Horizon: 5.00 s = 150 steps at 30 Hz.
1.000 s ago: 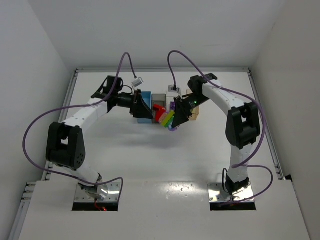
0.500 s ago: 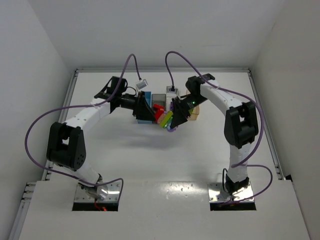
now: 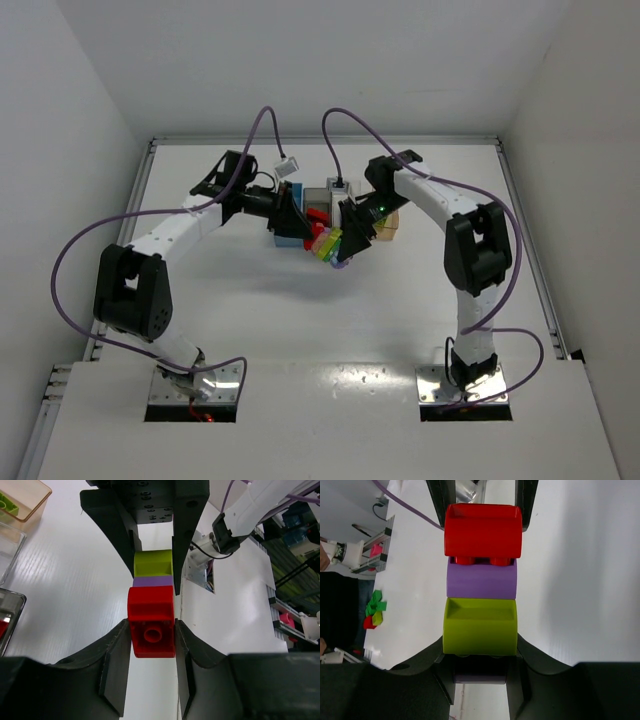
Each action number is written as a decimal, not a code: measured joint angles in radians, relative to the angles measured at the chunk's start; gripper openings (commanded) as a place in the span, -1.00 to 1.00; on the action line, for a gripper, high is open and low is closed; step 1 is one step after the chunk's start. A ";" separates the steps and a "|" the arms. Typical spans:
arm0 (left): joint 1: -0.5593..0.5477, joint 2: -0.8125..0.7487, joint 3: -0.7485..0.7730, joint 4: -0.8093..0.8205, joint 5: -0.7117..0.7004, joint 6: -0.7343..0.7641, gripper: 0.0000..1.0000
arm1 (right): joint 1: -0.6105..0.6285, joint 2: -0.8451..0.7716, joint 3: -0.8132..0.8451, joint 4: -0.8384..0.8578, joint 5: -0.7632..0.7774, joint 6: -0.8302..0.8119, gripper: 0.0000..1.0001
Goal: Sort the legos into containers by color
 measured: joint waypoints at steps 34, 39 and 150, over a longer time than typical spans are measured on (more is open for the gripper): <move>0.031 -0.158 -0.128 0.063 -0.285 -0.032 -0.75 | -0.072 -0.604 -0.711 0.579 0.311 0.455 -0.89; -0.107 -0.282 -0.295 0.079 -0.418 -0.028 -0.75 | -0.072 -0.676 -0.711 0.673 0.363 0.526 -0.89; -0.291 -0.045 -0.056 0.191 -0.095 -0.206 -0.23 | -0.031 -0.372 -0.402 0.230 -0.074 0.180 -0.84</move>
